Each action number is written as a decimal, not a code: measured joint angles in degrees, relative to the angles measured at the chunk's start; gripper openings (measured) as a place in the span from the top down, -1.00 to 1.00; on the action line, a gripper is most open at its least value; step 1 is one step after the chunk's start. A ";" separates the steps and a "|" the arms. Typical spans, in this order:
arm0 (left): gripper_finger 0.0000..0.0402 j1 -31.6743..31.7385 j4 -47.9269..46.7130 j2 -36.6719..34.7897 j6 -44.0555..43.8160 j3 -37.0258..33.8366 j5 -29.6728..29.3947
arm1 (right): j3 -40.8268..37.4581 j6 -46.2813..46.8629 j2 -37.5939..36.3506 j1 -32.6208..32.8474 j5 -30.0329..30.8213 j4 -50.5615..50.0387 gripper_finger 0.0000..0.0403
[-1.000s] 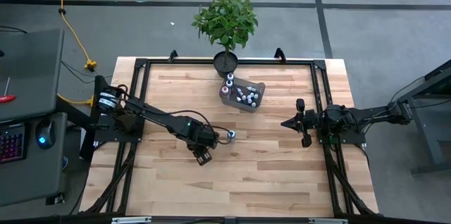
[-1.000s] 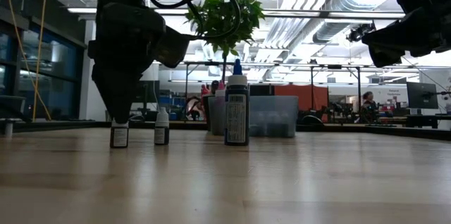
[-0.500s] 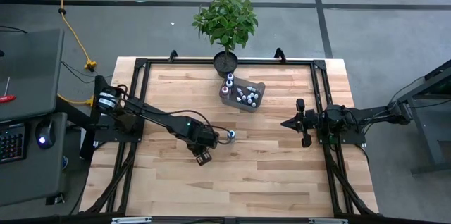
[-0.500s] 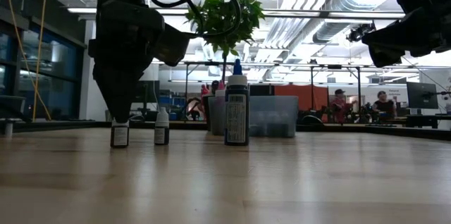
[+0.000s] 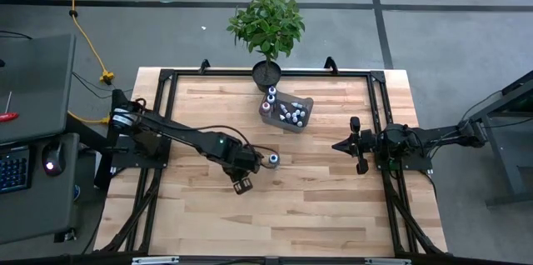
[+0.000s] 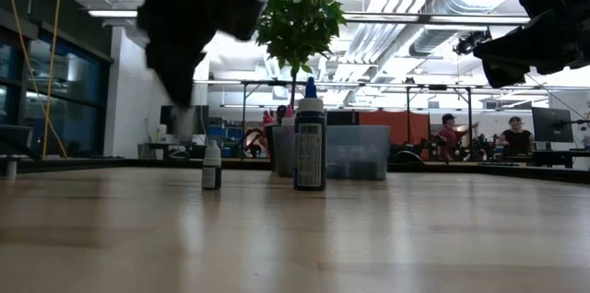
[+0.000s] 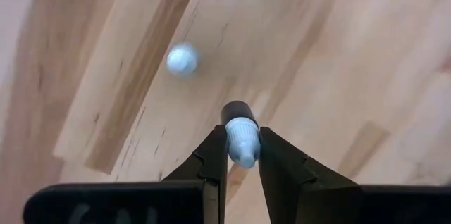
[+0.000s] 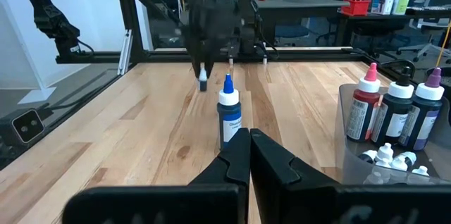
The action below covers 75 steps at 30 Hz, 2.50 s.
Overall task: Pick & Place food coloring
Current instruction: Put the small black food coloring bottle into the black bin
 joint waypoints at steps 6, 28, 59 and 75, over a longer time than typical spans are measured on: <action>0.74 0.00 -2.64 -3.76 4.55 5.33 -0.66 | 0.00 -0.02 0.18 0.02 0.02 0.15 0.99; 0.74 4.49 -7.90 -11.68 37.84 8.83 2.92 | 0.00 -0.02 0.44 0.01 0.01 0.04 0.99; 0.74 17.29 -20.80 14.36 70.78 41.67 -22.59 | 0.00 -0.02 0.63 0.00 0.01 0.13 0.99; 0.74 21.62 -17.59 26.25 73.40 53.15 -22.76 | 0.00 -0.02 1.50 0.02 0.01 0.03 0.99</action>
